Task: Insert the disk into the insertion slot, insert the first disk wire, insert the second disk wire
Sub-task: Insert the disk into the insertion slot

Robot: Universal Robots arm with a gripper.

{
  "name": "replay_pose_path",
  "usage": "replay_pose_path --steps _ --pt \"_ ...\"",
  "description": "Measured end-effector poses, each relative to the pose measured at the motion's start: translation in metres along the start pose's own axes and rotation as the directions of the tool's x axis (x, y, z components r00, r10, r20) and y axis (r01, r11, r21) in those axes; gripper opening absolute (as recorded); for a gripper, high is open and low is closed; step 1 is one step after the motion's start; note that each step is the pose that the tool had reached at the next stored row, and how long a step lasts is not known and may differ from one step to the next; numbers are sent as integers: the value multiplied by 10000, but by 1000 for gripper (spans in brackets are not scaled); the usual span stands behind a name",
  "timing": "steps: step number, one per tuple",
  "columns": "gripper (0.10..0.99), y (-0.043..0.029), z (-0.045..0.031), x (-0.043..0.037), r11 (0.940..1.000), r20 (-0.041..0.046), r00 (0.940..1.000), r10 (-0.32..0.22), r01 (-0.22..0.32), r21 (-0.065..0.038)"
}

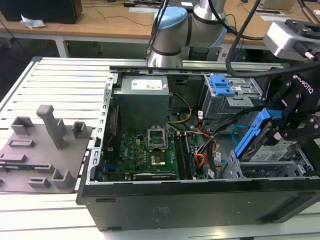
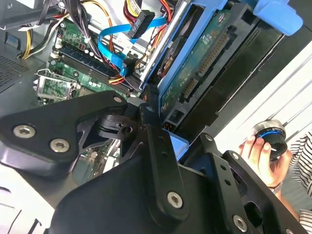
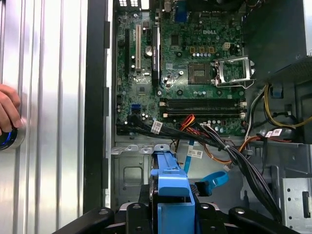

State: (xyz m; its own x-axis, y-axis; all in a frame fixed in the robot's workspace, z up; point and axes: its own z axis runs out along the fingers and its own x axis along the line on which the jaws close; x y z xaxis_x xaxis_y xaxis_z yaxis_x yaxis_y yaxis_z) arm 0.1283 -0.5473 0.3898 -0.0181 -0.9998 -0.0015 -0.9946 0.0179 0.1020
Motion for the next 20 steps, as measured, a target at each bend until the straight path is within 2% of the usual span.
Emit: replay_pose_path --steps 6,7,8,9,14,15,20 --pt "369 0 6 0 10000 0 10000 0 0 -1" --pt "435 -1 6 0 10000 -1 10000 0 0 0" --pt "435 -1 8 0 10000 1 10000 0 0 0" --pt "502 -1 9 0 10000 0 10000 0 0 1" --pt "502 -1 12 0 10000 -1 10000 0 0 0" --pt "486 -1 13 0 10000 0 10000 0 0 0" --pt "176 -2 18 0 10000 -1 10000 0 0 0"
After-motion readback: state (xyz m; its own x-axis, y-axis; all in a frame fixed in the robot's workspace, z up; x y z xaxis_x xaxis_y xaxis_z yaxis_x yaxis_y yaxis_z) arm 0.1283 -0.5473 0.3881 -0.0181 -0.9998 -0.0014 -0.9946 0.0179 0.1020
